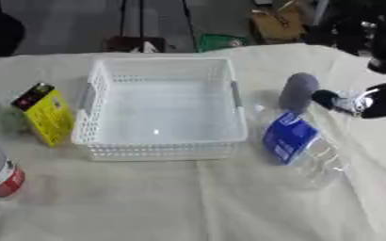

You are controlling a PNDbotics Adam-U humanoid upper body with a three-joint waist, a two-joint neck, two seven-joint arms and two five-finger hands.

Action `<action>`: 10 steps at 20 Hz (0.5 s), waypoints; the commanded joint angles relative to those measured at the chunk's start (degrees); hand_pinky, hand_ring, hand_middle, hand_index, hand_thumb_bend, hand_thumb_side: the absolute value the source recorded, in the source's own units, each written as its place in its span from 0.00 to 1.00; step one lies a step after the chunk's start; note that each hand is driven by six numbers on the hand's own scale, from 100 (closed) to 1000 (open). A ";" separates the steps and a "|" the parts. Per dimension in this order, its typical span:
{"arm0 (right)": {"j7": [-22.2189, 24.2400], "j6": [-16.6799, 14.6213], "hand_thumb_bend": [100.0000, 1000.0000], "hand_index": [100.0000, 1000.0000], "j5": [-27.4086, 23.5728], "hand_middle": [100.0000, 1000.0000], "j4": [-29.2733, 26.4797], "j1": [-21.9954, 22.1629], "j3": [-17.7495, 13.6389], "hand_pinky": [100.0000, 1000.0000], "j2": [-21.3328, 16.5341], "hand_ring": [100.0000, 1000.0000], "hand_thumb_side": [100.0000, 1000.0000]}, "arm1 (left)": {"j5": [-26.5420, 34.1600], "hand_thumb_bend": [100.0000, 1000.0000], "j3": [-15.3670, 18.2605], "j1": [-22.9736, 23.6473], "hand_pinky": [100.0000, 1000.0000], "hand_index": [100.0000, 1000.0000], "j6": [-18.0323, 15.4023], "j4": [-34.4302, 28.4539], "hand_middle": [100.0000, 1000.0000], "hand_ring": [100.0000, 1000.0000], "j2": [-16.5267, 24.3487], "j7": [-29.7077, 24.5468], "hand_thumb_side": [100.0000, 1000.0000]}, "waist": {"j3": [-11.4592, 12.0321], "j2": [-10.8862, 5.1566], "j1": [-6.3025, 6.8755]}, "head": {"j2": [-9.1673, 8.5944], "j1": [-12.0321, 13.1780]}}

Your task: Pick up objects on the table and place them in the box.

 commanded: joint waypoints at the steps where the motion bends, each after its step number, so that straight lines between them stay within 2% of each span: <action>1: 1.49 2.96 0.45 0.96 -1.92 0.83 -0.30 0.64 -0.55 0.86 0.63 0.88 1.00 | 0.36 0.00 0.33 -0.56 0.95 1.00 0.02 -0.89 1.00 1.00 0.52 -0.15 0.74 | -0.14 -0.84 -0.24 | -0.40 -0.23; 5: 4.97 8.34 0.45 0.95 -2.02 0.81 -1.13 4.00 -1.23 0.85 5.96 0.86 1.00 | 0.34 0.00 0.32 -0.63 0.95 1.00 0.12 -0.89 1.00 1.00 0.59 -0.13 0.73 | -0.40 -1.28 -0.76 | -0.03 0.06; 9: 6.12 9.79 0.42 0.95 0.94 0.79 -2.52 7.45 -2.91 0.84 9.89 0.84 1.00 | 0.26 0.00 0.51 -0.33 0.95 1.00 0.24 -0.89 1.00 1.00 0.65 0.04 0.73 | -0.75 -1.64 -1.24 | 0.35 0.56; 10: 6.11 10.00 0.38 0.94 2.28 0.78 -2.89 8.41 -3.53 0.84 10.89 0.83 1.00 | 0.20 0.00 0.57 -0.23 0.95 1.00 0.28 -0.89 1.00 1.00 0.67 0.11 0.73 | -0.93 -1.73 -1.39 | 0.52 0.73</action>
